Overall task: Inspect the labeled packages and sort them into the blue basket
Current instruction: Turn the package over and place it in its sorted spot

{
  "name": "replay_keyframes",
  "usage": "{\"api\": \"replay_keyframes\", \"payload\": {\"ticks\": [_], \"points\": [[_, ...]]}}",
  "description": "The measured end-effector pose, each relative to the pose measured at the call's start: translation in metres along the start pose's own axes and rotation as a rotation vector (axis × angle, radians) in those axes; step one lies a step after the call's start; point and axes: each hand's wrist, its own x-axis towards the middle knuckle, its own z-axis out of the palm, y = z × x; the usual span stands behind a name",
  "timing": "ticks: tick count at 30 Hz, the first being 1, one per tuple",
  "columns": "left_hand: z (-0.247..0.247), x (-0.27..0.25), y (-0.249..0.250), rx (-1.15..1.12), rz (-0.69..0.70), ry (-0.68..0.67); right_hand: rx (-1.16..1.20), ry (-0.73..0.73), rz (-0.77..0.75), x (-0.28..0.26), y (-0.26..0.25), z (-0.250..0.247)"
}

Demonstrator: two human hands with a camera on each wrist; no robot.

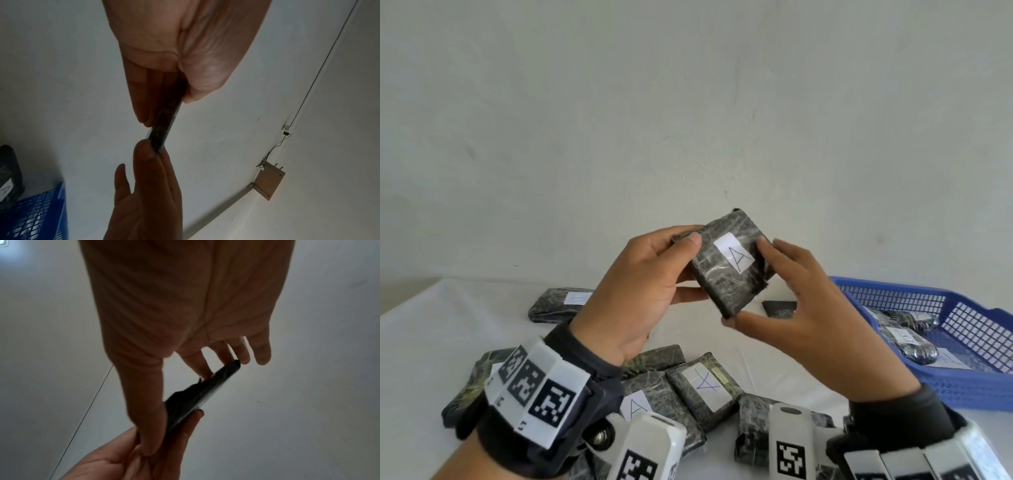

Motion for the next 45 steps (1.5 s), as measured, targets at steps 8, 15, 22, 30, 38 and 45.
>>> {"api": "replay_keyframes", "payload": {"ticks": [8, 15, 22, 30, 38, 45], "points": [[0.015, -0.007, -0.004, -0.001, -0.022, -0.051, -0.059, 0.002, 0.145, -0.002, -0.012, 0.009], [0.021, -0.009, -0.019, 0.231, -0.161, -0.101, -0.152, -0.080, 0.524, 0.015, 0.050, -0.001], [0.020, 0.017, -0.054, 0.868, -0.320, -0.327, -0.362, -0.362, 0.804, 0.033, 0.112, 0.005], [0.037, 0.040, -0.094, 1.527, -0.598, -0.775, -0.491, -0.581, 0.765, 0.048, 0.117, 0.003], [0.047, 0.040, -0.113, 1.847, -0.538, -0.826, -0.676, -0.659, 0.668, 0.052, 0.132, 0.008], [0.052, 0.037, -0.108, 1.825, -0.470, -0.827, -0.720, -0.644, 0.631, 0.063, 0.147, 0.014]]}}
